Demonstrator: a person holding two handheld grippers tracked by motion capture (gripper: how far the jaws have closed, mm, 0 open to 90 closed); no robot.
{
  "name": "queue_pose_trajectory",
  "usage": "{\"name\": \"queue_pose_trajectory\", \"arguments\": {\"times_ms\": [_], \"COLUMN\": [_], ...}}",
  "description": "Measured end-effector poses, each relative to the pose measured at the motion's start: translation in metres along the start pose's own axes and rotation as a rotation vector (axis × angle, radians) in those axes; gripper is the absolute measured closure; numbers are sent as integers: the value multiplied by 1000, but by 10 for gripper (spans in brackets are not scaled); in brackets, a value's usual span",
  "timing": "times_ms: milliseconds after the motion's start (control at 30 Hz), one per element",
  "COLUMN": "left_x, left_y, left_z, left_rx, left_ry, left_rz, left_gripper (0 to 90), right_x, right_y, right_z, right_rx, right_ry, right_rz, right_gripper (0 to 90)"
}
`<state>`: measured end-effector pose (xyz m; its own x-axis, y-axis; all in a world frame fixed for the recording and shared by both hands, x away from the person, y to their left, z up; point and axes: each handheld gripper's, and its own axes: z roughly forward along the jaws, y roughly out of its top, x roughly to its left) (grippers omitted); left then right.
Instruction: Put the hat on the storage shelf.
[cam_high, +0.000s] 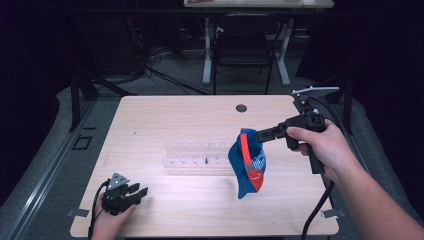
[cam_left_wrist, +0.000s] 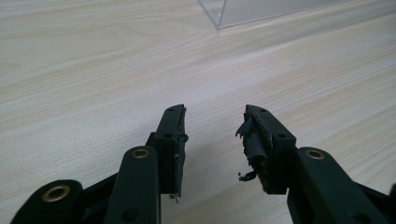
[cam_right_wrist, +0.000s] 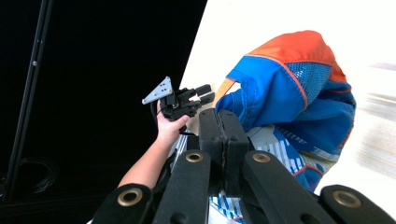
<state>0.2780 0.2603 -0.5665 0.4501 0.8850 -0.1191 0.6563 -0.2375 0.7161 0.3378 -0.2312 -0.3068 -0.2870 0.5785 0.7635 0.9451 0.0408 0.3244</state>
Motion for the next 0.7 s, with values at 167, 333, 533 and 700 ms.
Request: {"name": "queue_pose_trajectory", "arguments": {"times_ms": [167,333,533,700], "left_x": [0,0,0,1], "left_y": [0,0,0,0], "left_z": [1,0,0,1], "left_rx": [-15,0,-2,-19], "left_ry": [2,0,-1,0], "left_rz": [-2,3,0,-3], "left_gripper": [593,593,593,593], "right_x": [4,12,20,24], "right_y": [5,12,20,24], "right_z": [0,-1,3,5], "right_rx": [-11,-34,-51,-65], "right_ry": [17,38,52,61], "right_rz": [-9,-23,-30,-30], "right_gripper": [900,900,900,900]}}
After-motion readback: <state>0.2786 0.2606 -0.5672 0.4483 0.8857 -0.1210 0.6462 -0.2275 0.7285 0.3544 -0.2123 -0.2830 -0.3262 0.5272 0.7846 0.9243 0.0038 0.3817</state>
